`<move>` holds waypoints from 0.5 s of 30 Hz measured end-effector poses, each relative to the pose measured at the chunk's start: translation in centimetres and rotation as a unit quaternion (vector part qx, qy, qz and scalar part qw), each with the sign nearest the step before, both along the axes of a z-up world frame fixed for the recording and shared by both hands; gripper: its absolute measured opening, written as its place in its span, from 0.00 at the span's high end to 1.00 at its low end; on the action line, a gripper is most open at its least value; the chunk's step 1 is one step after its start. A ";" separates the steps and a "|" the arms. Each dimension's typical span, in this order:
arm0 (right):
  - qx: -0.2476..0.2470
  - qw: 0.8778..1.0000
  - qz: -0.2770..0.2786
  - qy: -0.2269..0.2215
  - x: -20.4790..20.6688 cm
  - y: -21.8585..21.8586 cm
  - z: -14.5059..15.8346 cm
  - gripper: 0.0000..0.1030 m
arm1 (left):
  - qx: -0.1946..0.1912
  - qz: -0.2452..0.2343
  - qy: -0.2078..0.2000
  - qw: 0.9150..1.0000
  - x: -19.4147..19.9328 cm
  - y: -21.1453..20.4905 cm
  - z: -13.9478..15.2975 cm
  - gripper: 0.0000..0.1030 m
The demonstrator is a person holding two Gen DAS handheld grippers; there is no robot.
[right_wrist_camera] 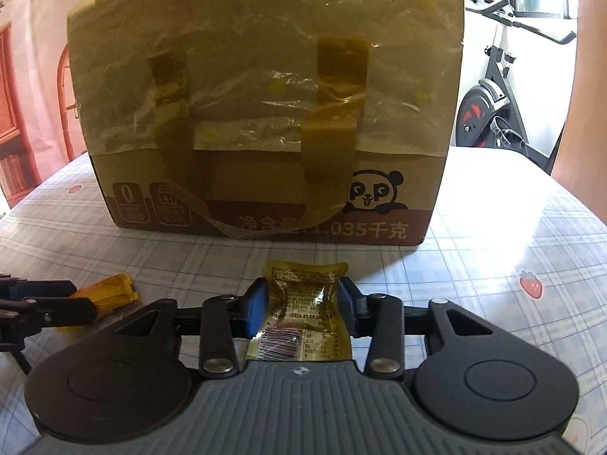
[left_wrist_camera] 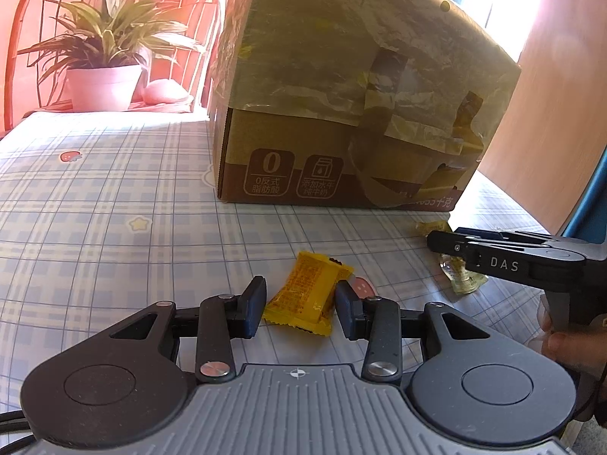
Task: Organize snacks
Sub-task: 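Lift both snacks and carry them over the cardboard box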
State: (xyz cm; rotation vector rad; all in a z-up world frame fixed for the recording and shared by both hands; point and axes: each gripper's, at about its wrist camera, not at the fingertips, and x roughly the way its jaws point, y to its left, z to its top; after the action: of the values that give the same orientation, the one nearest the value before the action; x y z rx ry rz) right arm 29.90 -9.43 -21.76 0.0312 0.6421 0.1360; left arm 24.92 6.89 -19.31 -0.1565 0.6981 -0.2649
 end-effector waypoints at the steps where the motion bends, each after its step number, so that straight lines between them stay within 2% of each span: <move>1: 0.000 1.000 -0.001 -0.005 -0.1 0.0 0.0 0.59 | 0.000 0.000 0.000 1.000 0.0 0.0 0.0 0.59; 6: 0.008 1.000 0.005 -0.028 -1.0 -0.2 0.3 0.59 | 0.000 0.001 -0.001 1.000 -0.1 0.0 0.0 0.59; 11: 0.015 0.999 0.005 -0.037 -1.4 -0.6 0.8 0.59 | 0.019 -0.004 0.001 1.000 -0.1 -0.4 0.3 0.60; 15: 0.030 0.999 0.002 -0.043 -1.8 -1.2 1.4 0.59 | 0.006 -0.010 -0.003 1.000 -0.6 -0.3 1.0 0.61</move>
State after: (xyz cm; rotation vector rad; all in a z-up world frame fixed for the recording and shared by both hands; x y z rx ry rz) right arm 28.05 -10.60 -20.34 0.0808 0.5525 0.1604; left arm 24.31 6.58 -18.27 -0.1371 0.6949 -0.2797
